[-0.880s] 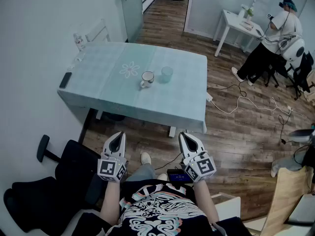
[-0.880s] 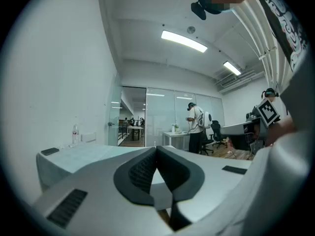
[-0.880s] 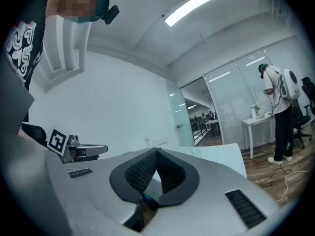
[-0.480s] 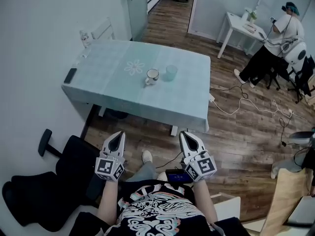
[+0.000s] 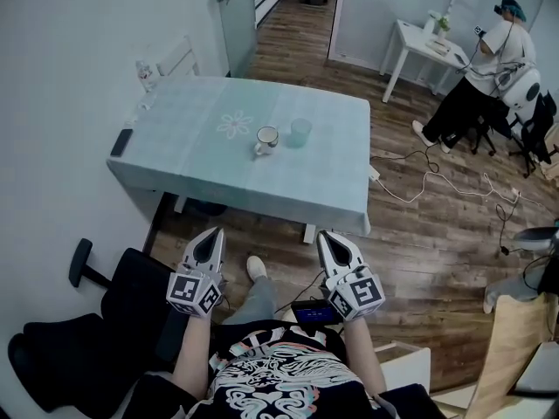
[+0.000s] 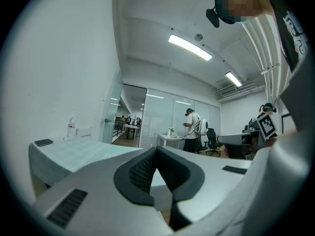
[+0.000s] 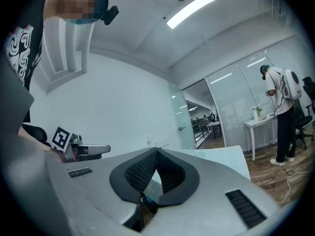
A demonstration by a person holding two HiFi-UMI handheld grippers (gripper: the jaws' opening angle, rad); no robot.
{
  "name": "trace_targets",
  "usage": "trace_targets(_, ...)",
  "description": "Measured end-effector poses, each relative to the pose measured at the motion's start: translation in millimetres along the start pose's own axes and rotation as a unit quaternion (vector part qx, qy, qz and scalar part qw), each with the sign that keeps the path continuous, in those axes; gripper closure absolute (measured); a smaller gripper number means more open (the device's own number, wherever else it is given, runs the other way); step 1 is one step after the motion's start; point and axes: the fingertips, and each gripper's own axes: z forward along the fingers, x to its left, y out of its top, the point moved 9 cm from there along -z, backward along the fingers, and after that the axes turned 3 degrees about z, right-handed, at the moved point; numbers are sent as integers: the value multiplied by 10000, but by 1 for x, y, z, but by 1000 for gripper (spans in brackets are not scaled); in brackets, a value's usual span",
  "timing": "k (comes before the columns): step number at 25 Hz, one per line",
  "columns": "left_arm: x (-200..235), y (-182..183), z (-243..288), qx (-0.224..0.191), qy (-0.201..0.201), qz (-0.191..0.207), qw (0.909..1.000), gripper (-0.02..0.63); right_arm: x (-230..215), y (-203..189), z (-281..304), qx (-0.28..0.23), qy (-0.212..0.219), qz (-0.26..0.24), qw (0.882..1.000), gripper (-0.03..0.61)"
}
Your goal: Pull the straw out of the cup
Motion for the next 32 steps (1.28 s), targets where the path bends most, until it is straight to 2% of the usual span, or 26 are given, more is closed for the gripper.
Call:
trace_targets(6, 15, -2, 50, 145, -36, 328, 9994, 614, -17, 4, 36, -63, -31, 176, 9998, 563)
trace_targets(11, 41, 2, 106, 129, -152, 564, 9982, 614, -39, 15, 102, -88, 1, 104, 9999, 563)
trace_targets(17, 94, 16, 164, 167, -164, 429, 9988, 614, -57, 16, 181, 57, -53, 239, 9997, 563)
trace_targets(22, 137, 26, 204, 38, -89, -83, 9999, 614, -69, 12, 231, 243, -181, 387, 9988, 563)
trace_targets(32, 181, 24, 251, 86, -430, -123, 9990, 614, -73, 3, 285, 487, -508, 486, 9963, 563)
